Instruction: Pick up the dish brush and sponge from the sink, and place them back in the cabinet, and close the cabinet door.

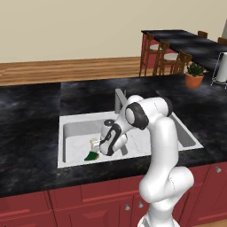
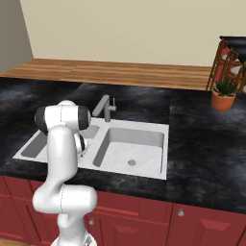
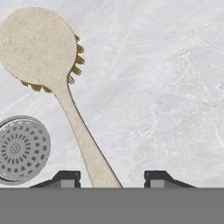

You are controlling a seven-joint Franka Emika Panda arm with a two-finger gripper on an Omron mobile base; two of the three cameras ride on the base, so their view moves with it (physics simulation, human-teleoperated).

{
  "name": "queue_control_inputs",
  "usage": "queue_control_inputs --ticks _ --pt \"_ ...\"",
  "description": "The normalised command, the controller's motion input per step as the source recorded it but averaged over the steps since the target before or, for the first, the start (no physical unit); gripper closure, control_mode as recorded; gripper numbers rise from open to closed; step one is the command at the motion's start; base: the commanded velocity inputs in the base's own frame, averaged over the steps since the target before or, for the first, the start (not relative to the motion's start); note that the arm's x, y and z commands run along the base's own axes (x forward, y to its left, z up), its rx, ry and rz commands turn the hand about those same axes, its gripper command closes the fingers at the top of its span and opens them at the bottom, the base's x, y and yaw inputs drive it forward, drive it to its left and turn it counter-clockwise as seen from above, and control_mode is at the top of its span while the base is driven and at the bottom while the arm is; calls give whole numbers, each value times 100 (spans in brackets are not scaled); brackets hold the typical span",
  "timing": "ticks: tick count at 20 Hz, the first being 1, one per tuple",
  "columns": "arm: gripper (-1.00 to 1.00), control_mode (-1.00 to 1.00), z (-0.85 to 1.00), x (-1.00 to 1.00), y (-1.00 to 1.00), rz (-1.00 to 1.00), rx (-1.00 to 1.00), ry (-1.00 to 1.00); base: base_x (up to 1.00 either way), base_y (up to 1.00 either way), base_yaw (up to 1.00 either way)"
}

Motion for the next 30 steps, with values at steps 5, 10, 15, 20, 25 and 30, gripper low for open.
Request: queue_control_inputs --ticks 5,10,15,20,25,30 --pt "100 -100 0 0 0 0 0 0 0 0 0" --pt "100 -100 1 0 0 0 0 0 0 0 0" --pt "100 -100 20 0 0 0 0 0 0 0 0" --pt "100 -100 37 0 0 0 0 0 0 0 0" --pt "100 -100 45 -1 0 0 0 0 0 0 0" --pt "100 -100 50 -11 0 0 0 0 0 0 0"
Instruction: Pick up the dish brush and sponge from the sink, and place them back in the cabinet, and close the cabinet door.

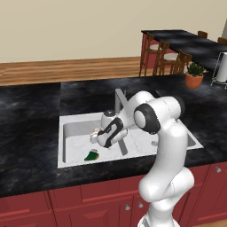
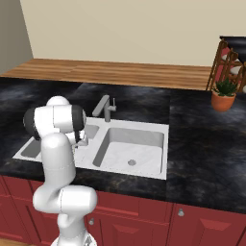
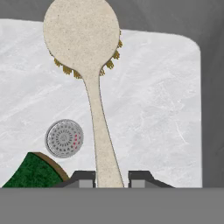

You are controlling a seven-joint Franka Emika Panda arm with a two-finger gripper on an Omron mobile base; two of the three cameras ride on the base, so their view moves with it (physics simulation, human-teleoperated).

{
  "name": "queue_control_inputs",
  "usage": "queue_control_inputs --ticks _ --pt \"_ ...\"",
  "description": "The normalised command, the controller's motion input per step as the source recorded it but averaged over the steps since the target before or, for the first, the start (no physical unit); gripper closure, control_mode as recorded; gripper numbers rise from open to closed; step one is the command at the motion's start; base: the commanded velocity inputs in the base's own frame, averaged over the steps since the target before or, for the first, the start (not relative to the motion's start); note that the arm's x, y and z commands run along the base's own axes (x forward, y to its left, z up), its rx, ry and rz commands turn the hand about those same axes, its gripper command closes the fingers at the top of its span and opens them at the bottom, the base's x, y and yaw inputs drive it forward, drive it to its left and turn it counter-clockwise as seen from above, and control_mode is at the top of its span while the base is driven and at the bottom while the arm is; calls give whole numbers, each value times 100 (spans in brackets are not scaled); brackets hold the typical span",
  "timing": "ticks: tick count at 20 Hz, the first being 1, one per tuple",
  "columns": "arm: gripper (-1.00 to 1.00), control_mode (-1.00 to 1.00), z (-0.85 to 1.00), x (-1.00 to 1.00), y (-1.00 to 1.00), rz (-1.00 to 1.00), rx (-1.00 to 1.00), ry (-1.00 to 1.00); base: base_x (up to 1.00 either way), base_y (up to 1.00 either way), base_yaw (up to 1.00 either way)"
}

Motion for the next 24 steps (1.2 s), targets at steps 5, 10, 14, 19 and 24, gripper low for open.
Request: queue_control_inputs --ticks 5,10,14,19,24 --pt "100 -100 48 -11 0 0 0 0 0 0 0" --pt "100 -100 46 -19 0 0 0 0 0 0 0" --pt "100 -100 56 -12 0 0 0 0 0 0 0" --pt "100 -100 55 -19 0 0 0 0 0 0 0" --pt "100 -100 53 -23 0 0 0 0 0 0 0"
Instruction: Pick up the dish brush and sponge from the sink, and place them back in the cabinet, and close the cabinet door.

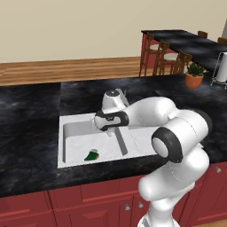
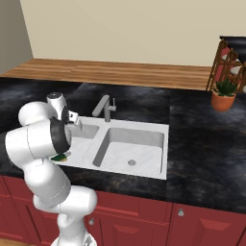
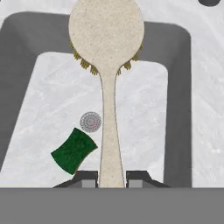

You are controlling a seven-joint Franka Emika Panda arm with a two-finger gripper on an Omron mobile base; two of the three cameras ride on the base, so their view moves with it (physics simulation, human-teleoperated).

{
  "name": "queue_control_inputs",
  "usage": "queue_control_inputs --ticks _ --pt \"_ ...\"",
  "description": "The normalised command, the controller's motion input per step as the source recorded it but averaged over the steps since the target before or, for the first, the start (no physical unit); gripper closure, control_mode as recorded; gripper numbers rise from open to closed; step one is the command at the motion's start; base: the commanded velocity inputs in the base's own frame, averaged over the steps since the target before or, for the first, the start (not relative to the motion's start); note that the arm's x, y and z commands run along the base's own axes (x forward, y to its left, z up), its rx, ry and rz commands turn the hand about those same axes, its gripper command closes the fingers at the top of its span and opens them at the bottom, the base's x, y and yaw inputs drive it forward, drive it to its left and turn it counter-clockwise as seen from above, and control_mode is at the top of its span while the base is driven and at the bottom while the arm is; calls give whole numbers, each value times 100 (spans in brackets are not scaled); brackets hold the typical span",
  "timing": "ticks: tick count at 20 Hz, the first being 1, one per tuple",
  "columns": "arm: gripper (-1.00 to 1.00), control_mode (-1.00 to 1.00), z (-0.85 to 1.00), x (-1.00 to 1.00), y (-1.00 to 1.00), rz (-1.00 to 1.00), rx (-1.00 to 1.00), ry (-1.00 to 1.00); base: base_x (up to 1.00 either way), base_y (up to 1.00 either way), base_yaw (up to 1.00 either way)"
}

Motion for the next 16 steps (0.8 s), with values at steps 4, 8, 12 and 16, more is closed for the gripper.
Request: queue_control_inputs --ticks 4,8,12,16 --pt "100 -100 47 -21 0 0 0 0 0 0 0" --pt "100 -100 38 -19 -3 0 0 0 0 0 0" --pt "100 -100 36 -19 -6 0 0 0 0 0 0" --pt "100 -100 37 -18 -6 0 0 0 0 0 0"
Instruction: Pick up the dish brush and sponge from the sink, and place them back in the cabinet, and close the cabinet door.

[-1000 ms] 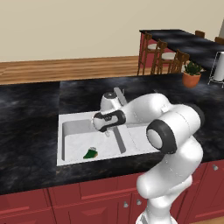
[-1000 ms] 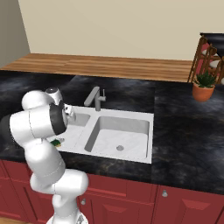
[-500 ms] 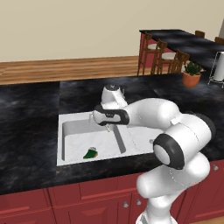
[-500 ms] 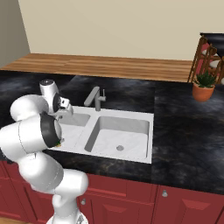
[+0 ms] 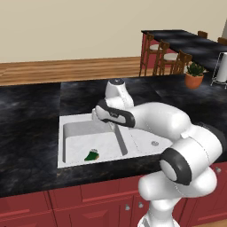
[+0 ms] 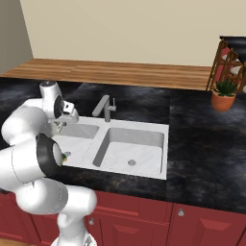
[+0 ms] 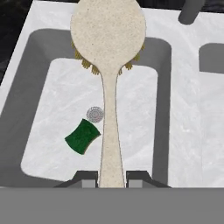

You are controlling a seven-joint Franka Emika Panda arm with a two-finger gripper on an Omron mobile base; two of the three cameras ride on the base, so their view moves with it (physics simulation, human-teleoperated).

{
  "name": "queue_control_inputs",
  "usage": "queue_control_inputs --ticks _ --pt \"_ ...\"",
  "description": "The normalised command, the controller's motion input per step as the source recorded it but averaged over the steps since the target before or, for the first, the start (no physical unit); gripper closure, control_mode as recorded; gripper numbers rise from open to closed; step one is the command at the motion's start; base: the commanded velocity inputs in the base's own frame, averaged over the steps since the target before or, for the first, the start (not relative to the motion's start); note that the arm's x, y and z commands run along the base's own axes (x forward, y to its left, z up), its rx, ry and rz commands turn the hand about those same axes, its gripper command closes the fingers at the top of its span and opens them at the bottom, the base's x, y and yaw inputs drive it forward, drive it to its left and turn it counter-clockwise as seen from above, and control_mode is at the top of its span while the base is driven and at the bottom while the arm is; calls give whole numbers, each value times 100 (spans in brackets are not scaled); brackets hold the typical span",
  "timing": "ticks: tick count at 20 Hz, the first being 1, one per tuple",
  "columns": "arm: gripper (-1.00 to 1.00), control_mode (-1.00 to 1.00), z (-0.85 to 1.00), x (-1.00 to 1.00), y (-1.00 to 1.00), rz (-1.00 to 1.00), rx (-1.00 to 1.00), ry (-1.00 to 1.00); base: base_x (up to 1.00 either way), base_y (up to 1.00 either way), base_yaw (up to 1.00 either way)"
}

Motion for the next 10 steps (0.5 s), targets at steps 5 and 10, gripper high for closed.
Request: queue_control_inputs --ticks 5,10 --pt "100 -100 37 -17 -11 0 0 0 0 0 0" --pt "100 -100 36 -20 -19 0 0 0 0 0 0"
